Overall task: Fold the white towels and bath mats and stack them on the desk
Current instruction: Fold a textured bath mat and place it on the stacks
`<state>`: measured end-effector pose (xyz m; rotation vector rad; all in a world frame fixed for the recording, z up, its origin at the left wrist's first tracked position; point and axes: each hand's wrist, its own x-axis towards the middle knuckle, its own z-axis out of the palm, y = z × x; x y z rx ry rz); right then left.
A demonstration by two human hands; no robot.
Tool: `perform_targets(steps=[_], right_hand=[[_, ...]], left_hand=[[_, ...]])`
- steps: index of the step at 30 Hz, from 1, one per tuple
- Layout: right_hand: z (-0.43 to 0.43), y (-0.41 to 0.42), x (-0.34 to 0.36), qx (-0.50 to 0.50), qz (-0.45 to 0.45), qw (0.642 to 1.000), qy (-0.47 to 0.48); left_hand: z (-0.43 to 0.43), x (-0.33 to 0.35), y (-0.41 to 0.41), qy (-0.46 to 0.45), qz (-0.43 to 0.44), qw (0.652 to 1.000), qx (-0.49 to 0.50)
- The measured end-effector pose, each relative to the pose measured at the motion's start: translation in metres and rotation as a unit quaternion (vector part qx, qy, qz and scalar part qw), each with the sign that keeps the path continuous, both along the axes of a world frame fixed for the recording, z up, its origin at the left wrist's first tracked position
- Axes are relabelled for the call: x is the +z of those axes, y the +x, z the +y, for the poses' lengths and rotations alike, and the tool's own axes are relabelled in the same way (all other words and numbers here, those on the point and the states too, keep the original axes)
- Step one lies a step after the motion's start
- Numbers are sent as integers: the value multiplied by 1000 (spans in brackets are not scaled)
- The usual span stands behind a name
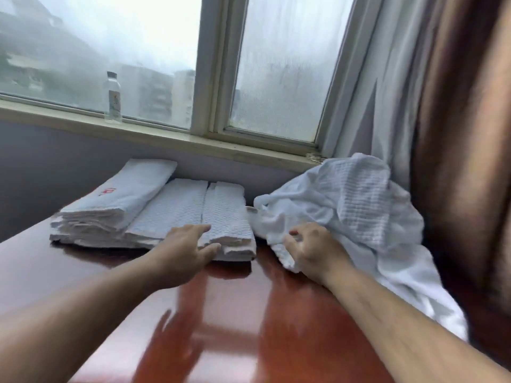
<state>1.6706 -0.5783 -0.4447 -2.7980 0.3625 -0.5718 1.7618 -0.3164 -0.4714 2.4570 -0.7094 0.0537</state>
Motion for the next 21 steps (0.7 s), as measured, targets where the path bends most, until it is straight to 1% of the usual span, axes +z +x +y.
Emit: perform_targets(steps=[3,5,6,8,10,13,15,17,18,21], right_hand=[[-46,-30,-13,-51,-31,998,11],[-78,-45,-26,-89,-69,993,23],[-93,-49,-32,-108,-81,990,37],[-119,-52,-46,-142,-93,982,85],[-138,-44,-61,-157,-103,970,153],[-150,-22,-82,-152,-146,947,242],[-153,-3,-94,-165,-195,924,285],[-153,14,-103,-185,-245,898,315],[-153,22,-104,-193,-261,891,317],[-157,34,-101,-194,-268,894,301]], left_hand=[[-63,-12,-5,-18,22,998,-52],[-104,-19,-9,-49,47,994,-91],[-123,-24,-10,-59,46,991,-109],[-158,-33,-12,-77,32,987,-141],[-190,-41,-10,-133,48,976,-166],[-226,-54,-4,-221,91,958,-159],[-241,-68,2,-248,89,954,-144],[-248,-81,7,-245,54,961,-118],[-251,-85,9,-241,39,964,-107],[-257,-90,17,-230,5,968,-104]])
